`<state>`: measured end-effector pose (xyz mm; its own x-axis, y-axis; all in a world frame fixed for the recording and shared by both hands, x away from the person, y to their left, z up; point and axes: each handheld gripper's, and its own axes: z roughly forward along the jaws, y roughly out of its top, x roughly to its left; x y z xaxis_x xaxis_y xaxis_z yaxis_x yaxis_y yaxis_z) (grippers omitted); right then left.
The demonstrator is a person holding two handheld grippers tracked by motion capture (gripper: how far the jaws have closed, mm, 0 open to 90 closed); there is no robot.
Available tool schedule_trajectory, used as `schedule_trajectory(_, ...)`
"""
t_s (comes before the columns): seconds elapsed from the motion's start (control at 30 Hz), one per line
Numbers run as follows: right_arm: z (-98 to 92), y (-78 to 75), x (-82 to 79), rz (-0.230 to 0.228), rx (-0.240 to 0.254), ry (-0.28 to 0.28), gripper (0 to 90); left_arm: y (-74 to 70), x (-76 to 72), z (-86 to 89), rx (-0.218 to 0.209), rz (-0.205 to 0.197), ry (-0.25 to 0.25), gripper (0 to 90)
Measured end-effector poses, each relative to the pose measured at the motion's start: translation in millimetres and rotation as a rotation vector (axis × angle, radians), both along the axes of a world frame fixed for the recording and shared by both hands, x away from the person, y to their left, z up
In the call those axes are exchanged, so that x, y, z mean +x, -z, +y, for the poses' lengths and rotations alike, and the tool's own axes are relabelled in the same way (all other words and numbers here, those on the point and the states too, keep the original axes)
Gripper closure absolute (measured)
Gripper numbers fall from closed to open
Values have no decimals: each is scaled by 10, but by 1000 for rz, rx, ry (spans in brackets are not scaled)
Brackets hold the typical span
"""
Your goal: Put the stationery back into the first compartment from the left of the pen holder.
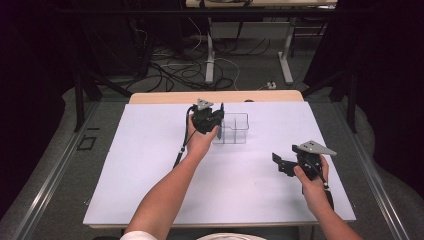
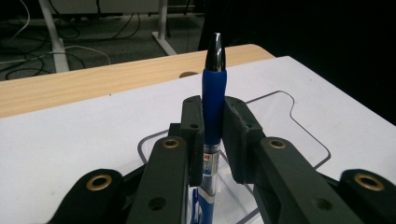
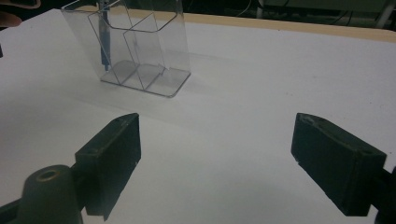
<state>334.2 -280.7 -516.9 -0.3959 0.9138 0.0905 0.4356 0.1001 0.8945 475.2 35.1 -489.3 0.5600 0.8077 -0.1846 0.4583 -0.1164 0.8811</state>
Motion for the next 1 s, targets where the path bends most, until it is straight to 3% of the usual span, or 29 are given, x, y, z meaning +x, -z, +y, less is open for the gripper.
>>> schedule_trajectory(0.2, -2, 3, 1, 0, 1, 1, 155, -20, -17, 8, -10, 10, 6, 734)
schedule_trajectory(1.0, -13, 1, -18, 1, 5, 7, 155, -190, -93, 126, -12, -68, 24, 433)
